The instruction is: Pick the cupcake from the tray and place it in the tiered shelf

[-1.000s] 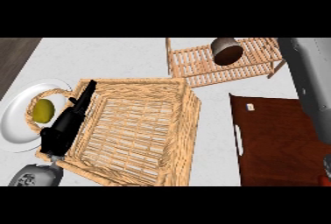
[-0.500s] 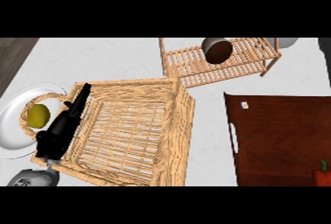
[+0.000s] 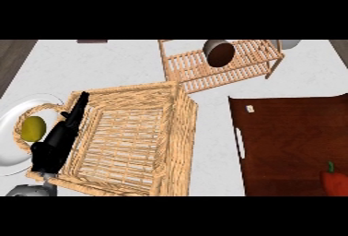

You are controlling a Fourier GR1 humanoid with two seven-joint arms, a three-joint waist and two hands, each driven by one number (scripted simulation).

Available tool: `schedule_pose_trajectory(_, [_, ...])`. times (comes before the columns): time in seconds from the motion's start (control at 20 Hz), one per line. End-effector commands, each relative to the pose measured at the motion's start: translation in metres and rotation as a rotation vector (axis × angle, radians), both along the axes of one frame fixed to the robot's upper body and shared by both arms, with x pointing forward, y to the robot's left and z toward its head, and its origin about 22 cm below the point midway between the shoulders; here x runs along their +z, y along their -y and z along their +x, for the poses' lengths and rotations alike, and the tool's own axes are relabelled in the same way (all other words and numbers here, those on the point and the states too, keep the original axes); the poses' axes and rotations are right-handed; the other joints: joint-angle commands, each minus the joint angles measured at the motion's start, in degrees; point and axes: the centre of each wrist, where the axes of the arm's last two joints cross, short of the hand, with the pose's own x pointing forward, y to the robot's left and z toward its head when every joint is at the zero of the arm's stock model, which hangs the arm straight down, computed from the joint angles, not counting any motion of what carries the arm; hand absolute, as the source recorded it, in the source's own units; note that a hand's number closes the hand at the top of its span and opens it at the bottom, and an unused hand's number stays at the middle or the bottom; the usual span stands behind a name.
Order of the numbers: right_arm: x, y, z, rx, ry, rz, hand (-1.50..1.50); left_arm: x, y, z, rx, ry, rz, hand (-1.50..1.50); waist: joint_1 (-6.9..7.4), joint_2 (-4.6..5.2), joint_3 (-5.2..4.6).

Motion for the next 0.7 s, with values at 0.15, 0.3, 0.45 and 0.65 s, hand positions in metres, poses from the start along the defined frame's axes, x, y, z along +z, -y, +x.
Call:
schedule_pose_trajectory(0.15, [-0.004,0.071,-0.046,0.037,0.017,-0.069,-1.50,-0.047,-0.001,-0.016,0.032,-0.220,-0.034,0.00,-0.75,1.09,-1.23])
schedule_pose_trajectory(0.3, [-0.014,0.088,-0.060,0.075,-0.009,-0.086,-1.50,-0.042,-0.002,-0.023,0.031,-0.214,-0.034,0.00,-0.23,0.68,-1.24])
schedule_pose_trajectory(0.45, [-0.016,0.100,-0.070,0.118,0.008,-0.128,-1.50,-0.049,0.011,-0.015,0.028,-0.214,-0.033,0.00,-0.40,1.02,-1.23])
schedule_pose_trajectory(0.65, [-0.039,0.108,-0.076,0.105,-0.049,-0.139,-1.50,-0.045,0.004,-0.012,0.012,-0.218,-0.027,0.00,0.31,1.22,-1.23])
